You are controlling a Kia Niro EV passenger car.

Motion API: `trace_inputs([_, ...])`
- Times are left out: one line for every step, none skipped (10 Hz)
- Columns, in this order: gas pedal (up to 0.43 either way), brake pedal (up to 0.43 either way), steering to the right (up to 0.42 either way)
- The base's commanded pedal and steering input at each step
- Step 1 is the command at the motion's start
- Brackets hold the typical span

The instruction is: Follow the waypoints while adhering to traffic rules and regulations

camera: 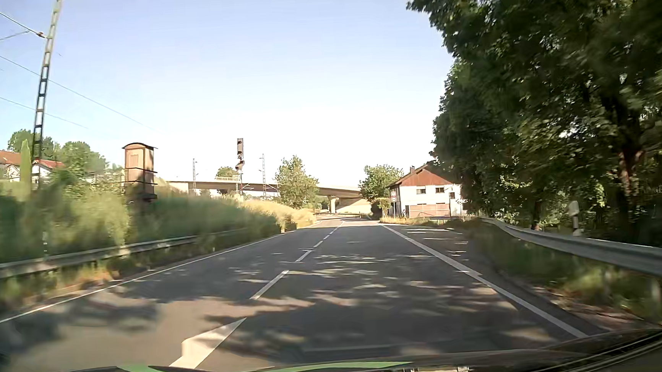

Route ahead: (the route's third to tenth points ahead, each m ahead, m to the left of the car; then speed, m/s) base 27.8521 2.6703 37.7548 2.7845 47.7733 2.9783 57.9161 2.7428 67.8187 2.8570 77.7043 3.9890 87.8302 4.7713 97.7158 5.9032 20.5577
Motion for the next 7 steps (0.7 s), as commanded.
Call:
trace_inputs([0.000, 0.000, -0.002])
trace_inputs([0.000, 0.000, -0.001])
trace_inputs([0.000, 0.000, -0.001])
trace_inputs([0.000, 0.000, -0.001])
trace_inputs([0.000, 0.000, -0.002])
trace_inputs([0.008, 0.000, -0.001])
trace_inputs([0.020, 0.000, -0.001])
